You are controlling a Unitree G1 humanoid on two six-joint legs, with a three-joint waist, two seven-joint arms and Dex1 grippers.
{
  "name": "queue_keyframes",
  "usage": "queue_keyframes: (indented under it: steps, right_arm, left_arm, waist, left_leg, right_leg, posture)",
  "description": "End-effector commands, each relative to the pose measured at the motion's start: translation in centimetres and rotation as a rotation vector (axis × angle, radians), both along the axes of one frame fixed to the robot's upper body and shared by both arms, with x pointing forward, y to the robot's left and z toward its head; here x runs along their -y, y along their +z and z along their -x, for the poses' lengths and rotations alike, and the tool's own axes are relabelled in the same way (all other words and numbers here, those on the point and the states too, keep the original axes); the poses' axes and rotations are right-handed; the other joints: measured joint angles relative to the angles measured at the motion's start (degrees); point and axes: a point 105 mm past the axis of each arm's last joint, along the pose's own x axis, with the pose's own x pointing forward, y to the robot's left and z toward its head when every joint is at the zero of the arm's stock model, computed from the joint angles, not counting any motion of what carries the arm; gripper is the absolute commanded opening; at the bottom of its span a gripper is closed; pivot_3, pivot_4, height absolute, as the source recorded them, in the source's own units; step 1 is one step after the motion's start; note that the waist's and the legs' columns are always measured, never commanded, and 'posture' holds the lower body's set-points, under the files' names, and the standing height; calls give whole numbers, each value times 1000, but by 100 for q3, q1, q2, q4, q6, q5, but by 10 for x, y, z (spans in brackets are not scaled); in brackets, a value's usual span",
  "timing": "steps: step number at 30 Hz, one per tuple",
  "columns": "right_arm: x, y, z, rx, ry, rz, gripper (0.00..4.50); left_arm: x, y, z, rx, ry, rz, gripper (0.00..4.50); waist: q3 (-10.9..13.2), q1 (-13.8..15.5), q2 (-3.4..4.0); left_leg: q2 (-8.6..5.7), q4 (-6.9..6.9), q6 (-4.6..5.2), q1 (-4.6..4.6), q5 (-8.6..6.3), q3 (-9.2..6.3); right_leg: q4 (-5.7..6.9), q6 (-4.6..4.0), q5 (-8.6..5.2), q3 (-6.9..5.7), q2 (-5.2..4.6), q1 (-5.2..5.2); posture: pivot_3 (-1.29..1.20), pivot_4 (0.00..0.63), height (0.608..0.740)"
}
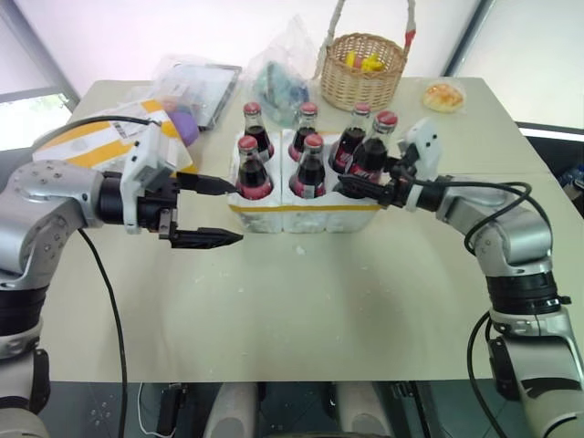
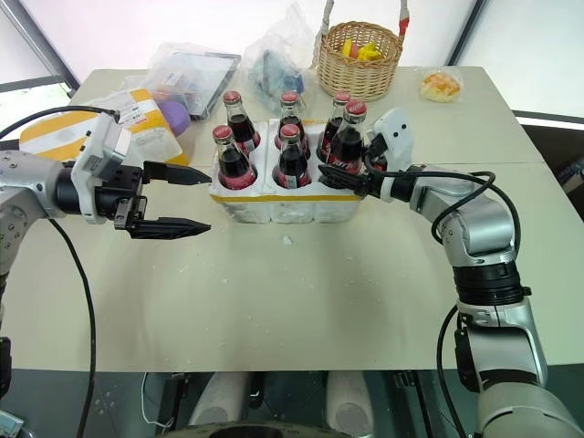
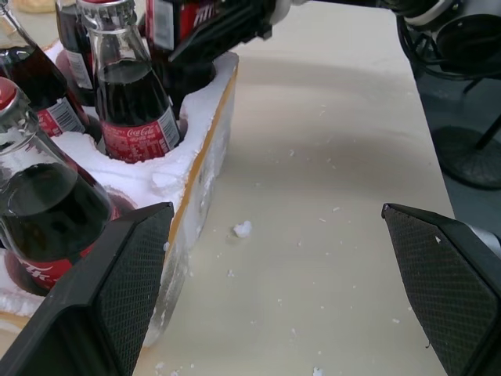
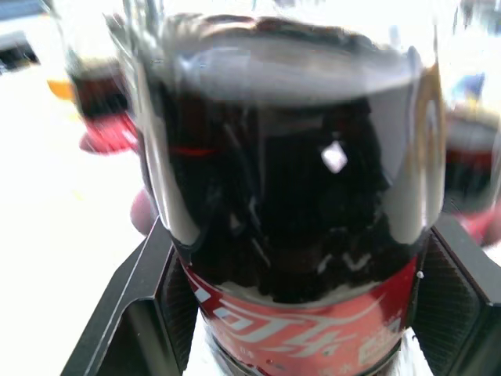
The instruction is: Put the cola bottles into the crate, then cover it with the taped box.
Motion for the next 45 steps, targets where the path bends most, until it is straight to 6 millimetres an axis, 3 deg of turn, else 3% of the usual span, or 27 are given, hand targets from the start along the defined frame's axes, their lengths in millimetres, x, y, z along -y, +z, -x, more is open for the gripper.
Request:
queue_keyframes:
  steps: [1, 4, 6, 8, 14, 19, 22, 27, 31, 35, 39, 45]
  right_arm:
    - [-3, 11, 0, 65, 18, 5, 2823]
    - [-5, 1, -2, 41, 26, 23, 2823]
    - [-6, -3, -3, 13, 29, 8, 3858]
    - [-8, -4, -6, 11, 22, 3, 4477]
    - [-7, 13, 4, 43, 84, -21, 4477]
    - [18, 37, 12, 109, 58, 39, 4477]
    - [37, 60, 24, 158, 57, 72, 4477]
    - [51, 87, 51, 157, 114, 53, 4477]
    - [49, 106, 89, 171, 279, 27, 4477]
    - [40, 122, 111, 169, 391, -63, 4477]
    - [33, 120, 119, 153, 437, -64, 4477]
    - [33, 124, 120, 140, 445, -53, 4477]
  left_arm:
    - [-3, 14, 4, 56, 1, 5, 4500]
    - [-3, 14, 4, 57, 1, 5, 4500]
    - [-2, 13, 4, 57, 1, 4, 4500]
    - [-2, 13, 4, 57, 1, 4, 4500]
    - [-4, 10, 6, 59, 27, 2, 4500]
    - [-17, 7, 5, 106, 131, -15, 4500]
    - [-35, 11, 3, 176, 260, -44, 4500]
    - [-80, 8, 4, 275, 475, -174, 4500]
    - [-154, -15, 7, 330, 735, -445, 4500]
    - [-228, -36, 16, 397, 903, -779, 4500]
    - [-285, -45, 14, 494, 1072, -956, 4500]
    - [-311, -54, -10, 648, 1117, -1069, 4500]
  waist:
    - [0, 0, 0]
    - [-1, 1, -1]
    - [-1, -6, -2]
    - [-2, -19, -3]
    - [-2, -17, -3]
    - [-1, 6, -1]
    - [-1, 24, -1]
    - [-1, -10, -1]
    - [-2, -18, 1]
    - [-4, -3, -1]
    - [-4, 49, -2]
    - [-7, 65, -6]
  left_leg:
    - [0, 0, 0, 0, 0, 0]
    - [0, 1, 0, 0, 0, 0]
    - [0, 1, 0, 0, 0, 0]
    - [0, 1, 0, 4, 0, 0]
    - [1, 3, 0, 6, 0, 0]
    - [1, 2, 0, 5, 0, 0]
    - [1, 2, -1, 1, 0, 0]
    - [4, -4, -1, 6, 0, 1]
    - [8, -8, -1, 7, -1, 6]
    - [15, -15, -1, 10, -3, 13]
    - [16, -14, -3, 6, -4, 17]
    - [10, -15, -4, -1, -4, 25]
  right_leg:
    - [0, 0, 0, 0, 0, 0]
    - [0, 0, 0, 0, 0, 0]
    - [0, 0, 0, 0, 0, 0]
    - [2, 0, 0, 0, 0, 1]
    - [5, -1, 1, 1, 1, 2]
    - [3, -1, 1, 0, 1, 2]
    - [-1, -1, 1, 0, 0, 2]
    - [-2, -3, -1, 0, 1, 1]
    - [-2, -28, -14, 0, 1, -2]
    - [-5, -40, -21, 0, 3, -8]
    - [-10, -56, -28, -1, -5, -11]
    - [-11, -51, -25, -2, -16, -16]
  posture:
    - [0, 150, 737]
    - [0, 150, 737]
    - [0, 150, 737]
    - [0, 150, 737]
    - [0, 150, 737]
    - [0, 150, 737]
    - [0, 150, 737]
    - [0, 150, 737]
    - [0, 150, 737]
    - [0, 150, 737]
    - [0, 150, 737]
    - [0, 150, 737]
